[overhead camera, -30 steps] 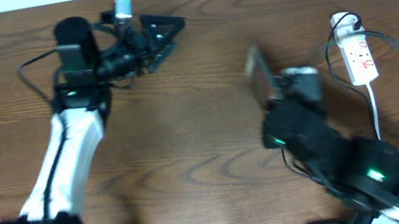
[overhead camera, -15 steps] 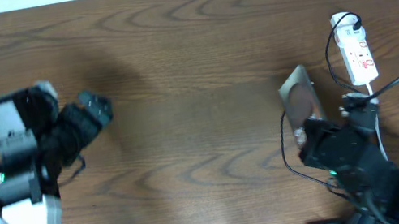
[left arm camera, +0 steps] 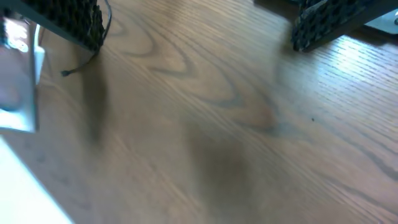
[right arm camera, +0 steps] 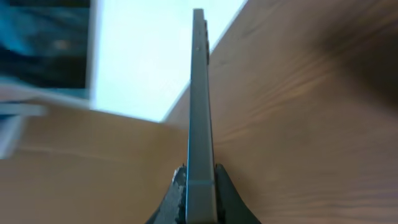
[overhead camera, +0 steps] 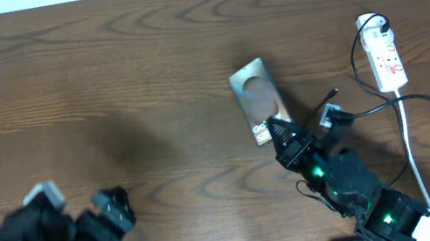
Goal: Plug charger to phone and switch on socket
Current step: 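Bring the left gripper to the phone's bottom edge held by the right gripper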
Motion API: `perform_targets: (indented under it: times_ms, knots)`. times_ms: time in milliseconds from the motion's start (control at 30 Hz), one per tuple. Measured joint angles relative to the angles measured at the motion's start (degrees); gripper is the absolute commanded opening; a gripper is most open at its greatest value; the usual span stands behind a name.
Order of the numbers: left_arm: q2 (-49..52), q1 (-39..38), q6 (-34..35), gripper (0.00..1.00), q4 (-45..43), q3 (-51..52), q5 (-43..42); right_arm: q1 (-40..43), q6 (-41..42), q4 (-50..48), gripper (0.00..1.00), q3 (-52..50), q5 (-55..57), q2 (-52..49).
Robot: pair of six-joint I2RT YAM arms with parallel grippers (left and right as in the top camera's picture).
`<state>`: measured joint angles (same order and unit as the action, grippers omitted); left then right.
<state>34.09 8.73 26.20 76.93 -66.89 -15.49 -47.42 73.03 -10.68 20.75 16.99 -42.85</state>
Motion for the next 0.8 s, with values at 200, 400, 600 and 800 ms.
perform_targets:
  times_ms: [200, 400, 600, 800]
  knots:
    - [-8.8, 0.0, 3.9, 0.98, -0.3, 3.7, 0.2, 1.1, 1.5, -13.5, 0.01, -6.9, -8.5, 0.0]
    - [-9.7, 0.1, 6.9, 0.98, -16.6, 16.5, -9.6, 4.2, 1.8, -24.5, 0.01, -11.4, -19.0, 0.0]
    - [-8.3, 0.1, 14.9, 0.98, -40.9, 31.4, -28.2, 7.0, 2.0, -27.7, 0.01, -14.2, -25.3, 0.0]
    - [-5.0, 0.1, 21.5, 0.98, -50.2, 37.6, -36.1, 7.5, 2.8, -28.6, 0.01, -14.7, -26.9, 0.0]
